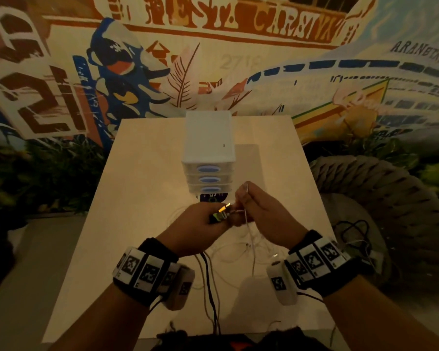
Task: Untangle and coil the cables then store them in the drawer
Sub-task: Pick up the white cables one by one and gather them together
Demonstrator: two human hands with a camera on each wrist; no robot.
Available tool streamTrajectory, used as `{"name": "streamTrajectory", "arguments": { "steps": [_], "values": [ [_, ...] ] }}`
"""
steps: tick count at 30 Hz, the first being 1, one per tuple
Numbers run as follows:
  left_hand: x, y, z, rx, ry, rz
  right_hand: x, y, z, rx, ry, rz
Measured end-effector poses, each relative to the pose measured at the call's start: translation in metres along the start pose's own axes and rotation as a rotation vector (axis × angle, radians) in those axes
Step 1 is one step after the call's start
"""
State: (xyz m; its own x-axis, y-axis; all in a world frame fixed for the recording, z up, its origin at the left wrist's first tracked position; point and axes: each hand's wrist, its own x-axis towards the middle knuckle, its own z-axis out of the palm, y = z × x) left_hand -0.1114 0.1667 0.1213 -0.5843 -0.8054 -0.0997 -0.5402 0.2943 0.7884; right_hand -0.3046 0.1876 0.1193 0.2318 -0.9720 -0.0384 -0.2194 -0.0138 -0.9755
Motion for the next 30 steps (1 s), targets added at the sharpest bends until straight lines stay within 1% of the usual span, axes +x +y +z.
{"name": "streamTrajectory", "arguments": {
  "steps": [2, 5, 7, 10, 13, 15, 17, 19, 21, 25, 28, 30],
  "values": [
    [-0.001, -0.001, -0.004, -0.039, 0.086, -0.011, -0.003, 0.007, 0.004, -0.103, -0.034, 0.016],
    [0.000, -0.004, -0.009, -0.170, 0.257, -0.080, -0.003, 0.009, 0.006, -0.300, 0.027, -0.043],
    [0.002, -0.005, -0.009, -0.262, 0.317, -0.098, -0.001, 0.009, 0.010, -0.334, 0.072, -0.076],
    [0.004, 0.003, -0.001, -0.378, 0.324, -0.089, 0.003, 0.003, 0.021, -0.338, 0.113, -0.124],
    [0.006, 0.008, 0.002, -0.429, 0.334, -0.100, 0.004, -0.007, 0.025, -0.309, 0.102, -0.164],
    [0.006, 0.003, 0.003, -0.412, 0.316, -0.083, 0.003, -0.010, 0.023, -0.276, 0.070, -0.136],
    [0.006, -0.002, 0.005, -0.372, 0.327, -0.075, 0.003, -0.007, 0.021, -0.207, 0.045, -0.072],
    [0.007, -0.005, 0.008, -0.338, 0.379, -0.072, 0.003, -0.004, 0.019, -0.150, 0.066, -0.037],
    [0.007, -0.005, 0.012, -0.340, 0.430, -0.077, 0.004, -0.002, 0.019, -0.151, 0.078, -0.022],
    [0.008, -0.006, 0.015, -0.319, 0.516, -0.066, 0.004, 0.001, 0.017, -0.192, 0.023, 0.012],
    [0.008, -0.001, 0.013, -0.321, 0.501, -0.067, 0.001, 0.002, 0.016, -0.181, 0.000, 0.047],
    [0.008, -0.001, 0.014, -0.314, 0.478, -0.075, 0.000, 0.002, 0.019, -0.180, -0.016, 0.041]
  ]
}}
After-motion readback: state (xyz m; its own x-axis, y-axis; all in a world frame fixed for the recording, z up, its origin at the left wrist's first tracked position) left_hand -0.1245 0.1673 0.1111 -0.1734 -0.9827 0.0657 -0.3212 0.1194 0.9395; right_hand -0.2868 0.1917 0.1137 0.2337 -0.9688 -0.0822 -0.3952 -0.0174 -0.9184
